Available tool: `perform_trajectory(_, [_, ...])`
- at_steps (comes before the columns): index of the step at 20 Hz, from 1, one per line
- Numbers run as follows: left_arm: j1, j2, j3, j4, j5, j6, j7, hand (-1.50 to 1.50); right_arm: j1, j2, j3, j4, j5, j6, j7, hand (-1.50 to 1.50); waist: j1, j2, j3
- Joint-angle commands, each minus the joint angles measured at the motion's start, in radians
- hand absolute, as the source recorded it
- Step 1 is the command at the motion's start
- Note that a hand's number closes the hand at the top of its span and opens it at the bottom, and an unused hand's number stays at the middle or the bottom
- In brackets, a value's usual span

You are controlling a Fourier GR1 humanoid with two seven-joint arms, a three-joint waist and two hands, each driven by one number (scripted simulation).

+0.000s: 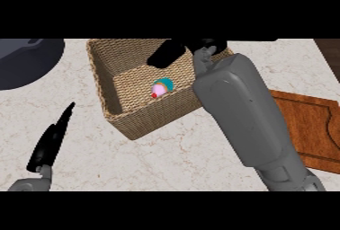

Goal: Pick the cupcake from the cutting board and place it in the basket

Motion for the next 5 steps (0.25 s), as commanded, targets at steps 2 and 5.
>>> perform_trajectory(2, [0.025,-0.022,-0.006,0.024,-0.027,0.034,-0.023,0.00,0.027,-0.026,-0.132,0.033,-0.025,-0.114,-0.001,-1.50,-0.010,0.002,-0.002])
perform_trajectory(5, [0.067,-0.001,0.014,0.026,-0.006,0.009,-0.054,0.00,0.030,-0.053,-0.191,-0.011,-0.048,-0.112,0.070,-1.50,-0.013,-0.002,-0.002])
